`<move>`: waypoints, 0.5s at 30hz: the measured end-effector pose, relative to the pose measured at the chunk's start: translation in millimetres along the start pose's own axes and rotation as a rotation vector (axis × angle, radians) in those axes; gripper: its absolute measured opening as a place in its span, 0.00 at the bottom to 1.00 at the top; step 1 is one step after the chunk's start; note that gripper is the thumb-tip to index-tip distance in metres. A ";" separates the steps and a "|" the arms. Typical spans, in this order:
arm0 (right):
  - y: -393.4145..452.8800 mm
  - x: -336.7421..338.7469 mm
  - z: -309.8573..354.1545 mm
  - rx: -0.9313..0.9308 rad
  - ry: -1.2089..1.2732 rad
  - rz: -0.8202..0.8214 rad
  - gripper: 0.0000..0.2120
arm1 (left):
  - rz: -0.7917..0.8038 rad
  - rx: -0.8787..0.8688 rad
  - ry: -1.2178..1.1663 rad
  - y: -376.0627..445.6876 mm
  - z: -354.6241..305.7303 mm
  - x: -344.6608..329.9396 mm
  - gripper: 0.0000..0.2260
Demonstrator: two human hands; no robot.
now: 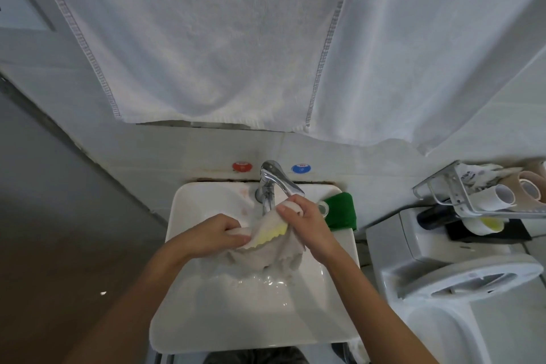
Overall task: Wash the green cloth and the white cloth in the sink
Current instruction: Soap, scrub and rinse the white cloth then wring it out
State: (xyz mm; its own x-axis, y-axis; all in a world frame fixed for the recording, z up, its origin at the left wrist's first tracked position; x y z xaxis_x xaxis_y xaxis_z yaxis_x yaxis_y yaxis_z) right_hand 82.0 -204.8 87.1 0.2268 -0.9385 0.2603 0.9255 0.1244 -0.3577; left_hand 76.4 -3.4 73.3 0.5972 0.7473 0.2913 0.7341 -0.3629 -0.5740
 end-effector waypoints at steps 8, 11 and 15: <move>-2.3 2.2 -6.1 0.026 0.011 -0.004 0.04 | -0.049 -0.088 -0.350 -0.9 4.5 4.9 0.13; -7.0 -7.3 -3.1 0.050 -0.070 -0.064 0.03 | -0.233 -0.138 -0.457 -1.7 8.1 -2.6 0.16; -12.7 -34.6 -1.5 0.017 0.078 -0.180 0.13 | -0.473 -0.200 -0.600 -5.5 -1.1 -23.5 0.10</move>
State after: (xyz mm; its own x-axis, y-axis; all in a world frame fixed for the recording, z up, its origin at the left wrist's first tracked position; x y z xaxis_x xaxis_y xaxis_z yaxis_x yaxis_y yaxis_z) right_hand 61.9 -174.4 81.2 0.0334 -0.9681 0.2484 0.9541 -0.0431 -0.2962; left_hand 58.7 -19.6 70.4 -0.0274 0.9993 -0.0251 0.9449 0.0177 -0.3270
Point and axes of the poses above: each hand's wrist, its own y-axis towards the middle knuckle, its own x-axis out of the back of the hand, z = x × y, the point moved 3 cm from there along y, towards the middle knuckle, and after that the axes turned 7 degrees about -y, right-handed, at the moved point
